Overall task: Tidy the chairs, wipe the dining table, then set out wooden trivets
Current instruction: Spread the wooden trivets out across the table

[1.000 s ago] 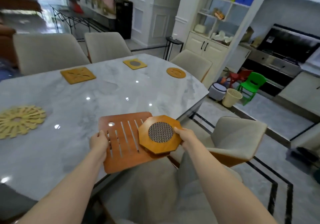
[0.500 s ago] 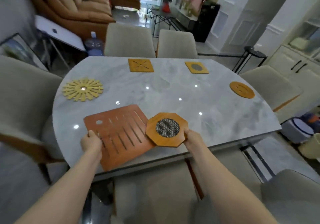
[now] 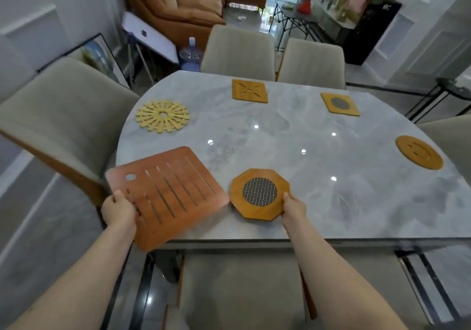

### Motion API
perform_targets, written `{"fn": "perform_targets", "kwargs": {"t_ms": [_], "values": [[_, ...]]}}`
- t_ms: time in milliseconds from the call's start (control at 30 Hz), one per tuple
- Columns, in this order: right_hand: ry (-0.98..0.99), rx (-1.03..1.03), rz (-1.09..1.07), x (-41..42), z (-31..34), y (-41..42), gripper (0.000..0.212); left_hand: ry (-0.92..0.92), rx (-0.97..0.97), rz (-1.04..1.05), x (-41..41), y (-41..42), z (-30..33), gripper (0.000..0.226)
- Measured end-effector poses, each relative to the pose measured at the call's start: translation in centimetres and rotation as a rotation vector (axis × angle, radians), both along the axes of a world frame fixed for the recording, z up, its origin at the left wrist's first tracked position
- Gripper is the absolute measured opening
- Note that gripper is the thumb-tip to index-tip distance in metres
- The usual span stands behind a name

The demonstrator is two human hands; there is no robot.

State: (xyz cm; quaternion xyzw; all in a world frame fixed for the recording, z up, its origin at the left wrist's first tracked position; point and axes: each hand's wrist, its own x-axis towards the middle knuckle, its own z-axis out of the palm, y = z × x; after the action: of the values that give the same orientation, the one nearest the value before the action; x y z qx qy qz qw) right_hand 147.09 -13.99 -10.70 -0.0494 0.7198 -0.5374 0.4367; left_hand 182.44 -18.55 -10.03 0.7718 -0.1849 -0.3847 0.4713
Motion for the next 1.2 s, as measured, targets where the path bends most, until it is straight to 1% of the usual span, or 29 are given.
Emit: {"fn": "perform_targets", "kwargs": {"t_ms": [67, 133, 200, 267, 300, 367, 400, 433, 500, 567, 700, 767, 1000, 1100, 1200], "values": [[-0.013, 0.018, 0.018, 0.7, -0.5, -0.8, 0.038, -0.010, -0.006, 0.005, 0.5, -0.5, -0.1, 0.041], [-0.013, 0.035, 0.043, 1.3, -1.0, -1.4, 0.040, -0.001, -0.001, 0.005, 0.5, -0.8, -0.3, 0.036], [0.050, 0.059, 0.071, 1.7, -1.5, -2.0, 0.040, 0.027, 0.010, -0.001, 0.0, -1.0, -0.5, 0.033], [0.223, 0.118, 0.141, 2.0, -1.7, -2.3, 0.038, 0.039, 0.034, -0.019, -0.4, -1.2, -0.9, 0.037], [0.364, 0.160, 0.212, 2.0, -1.8, -2.4, 0.038, 0.052, 0.043, -0.024, -0.7, -1.2, -1.0, 0.040], [0.709, 0.250, 0.392, 2.1, -1.9, -2.2, 0.041, 0.082, 0.046, -0.032, -1.2, -1.4, -1.2, 0.041], [0.852, 0.253, 0.479, 2.3, -1.9, -1.9, 0.044, 0.093, 0.046, -0.037, -1.3, -1.5, -1.4, 0.041], [0.954, 0.224, 0.568, 2.7, -2.1, -1.6, 0.048, 0.100, 0.045, -0.040, -1.5, -1.6, -1.4, 0.040], [1.058, 0.166, 0.756, 3.8, -2.8, -0.8, 0.063, 0.108, 0.040, -0.041, -1.7, -1.7, -1.6, 0.038], [1.111, 0.215, 0.895, 4.6, -3.9, -0.1, 0.076, 0.116, 0.040, -0.038, -1.8, -1.8, -1.7, 0.037], [1.151, 0.294, 0.994, 4.5, -5.2, -0.1, 0.085, 0.125, 0.017, 0.004, -2.3, -2.2, -1.8, 0.033], [1.169, 0.303, 1.032, 4.3, -5.3, -0.2, 0.086, 0.128, 0.006, 0.022, -2.9, -2.2, -1.8, 0.035], [1.196, 0.268, 1.093, 4.3, -5.1, -0.9, 0.086, 0.246, 0.006, 0.033, -5.6, -2.9, -1.6, 0.031], [1.195, 0.255, 1.106, 4.5, -4.9, -1.0, 0.087, 0.305, -0.027, 0.043, -7.1, -3.4, -1.1, 0.029], [1.182, 0.256, 1.113, 4.5, -4.7, -1.0, 0.087, 0.312, -0.065, 0.043, -8.7, -3.9, -0.5, 0.030]]}}
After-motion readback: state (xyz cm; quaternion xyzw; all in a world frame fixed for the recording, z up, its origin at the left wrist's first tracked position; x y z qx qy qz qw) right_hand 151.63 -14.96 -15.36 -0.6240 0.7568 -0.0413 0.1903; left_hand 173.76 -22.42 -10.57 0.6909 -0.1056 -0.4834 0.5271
